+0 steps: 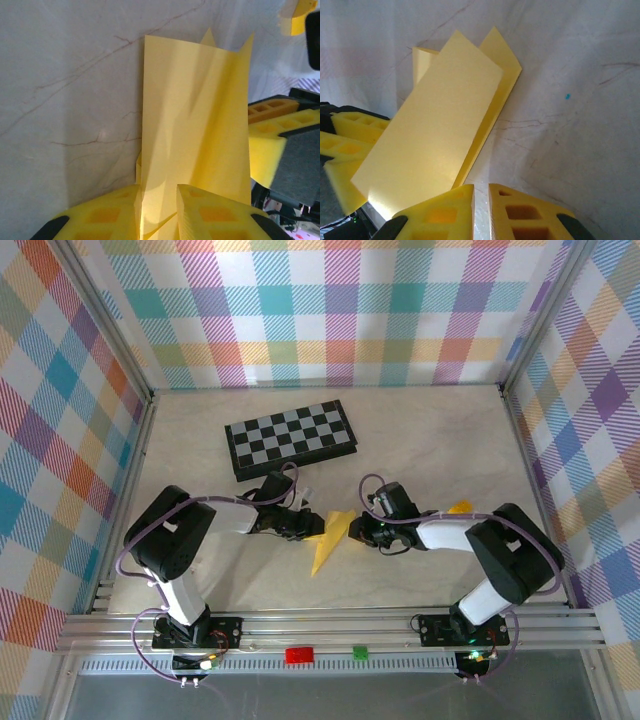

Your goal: Fold a paper plane with a square sheet of paper (pick it up from the middle)

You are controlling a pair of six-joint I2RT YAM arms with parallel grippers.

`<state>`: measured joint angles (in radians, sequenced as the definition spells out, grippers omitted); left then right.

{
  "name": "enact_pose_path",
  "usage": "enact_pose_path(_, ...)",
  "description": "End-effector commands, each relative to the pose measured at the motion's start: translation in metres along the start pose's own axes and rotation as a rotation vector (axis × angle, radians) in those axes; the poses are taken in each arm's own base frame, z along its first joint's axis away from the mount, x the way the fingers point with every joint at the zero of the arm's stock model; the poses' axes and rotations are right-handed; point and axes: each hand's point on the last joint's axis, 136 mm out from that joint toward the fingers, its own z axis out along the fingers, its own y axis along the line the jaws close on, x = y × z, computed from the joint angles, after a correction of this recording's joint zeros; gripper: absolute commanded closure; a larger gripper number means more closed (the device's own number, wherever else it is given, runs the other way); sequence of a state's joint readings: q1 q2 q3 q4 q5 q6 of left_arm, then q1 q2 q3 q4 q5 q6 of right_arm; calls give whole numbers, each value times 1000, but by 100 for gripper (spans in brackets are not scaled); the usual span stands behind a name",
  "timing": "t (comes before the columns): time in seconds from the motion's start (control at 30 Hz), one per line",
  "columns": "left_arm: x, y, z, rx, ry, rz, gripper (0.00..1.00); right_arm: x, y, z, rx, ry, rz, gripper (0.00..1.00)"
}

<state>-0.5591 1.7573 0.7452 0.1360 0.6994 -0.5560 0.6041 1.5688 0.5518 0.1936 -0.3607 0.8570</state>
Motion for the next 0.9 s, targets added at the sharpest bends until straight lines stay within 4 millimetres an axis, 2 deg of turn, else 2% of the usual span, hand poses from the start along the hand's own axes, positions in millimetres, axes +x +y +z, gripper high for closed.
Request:
enact_pose_path(0.0, 4, -9, 2, 64, 47, 11, 74, -2, 12, 6, -41, 22, -1, 83)
enact_pose_path(0.43, 2, -27, -1, 151, 50, 50, 76, -3, 12, 15, -44, 37, 9, 83)
enact_pose_path(0.63, 2, -26, -5, 119, 31, 80, 82, -4, 15, 11, -47, 30, 2, 83)
enact_pose_path(0.87, 2, -27, -9, 106, 9, 101, 79, -5, 16, 9, -43, 26, -2, 83)
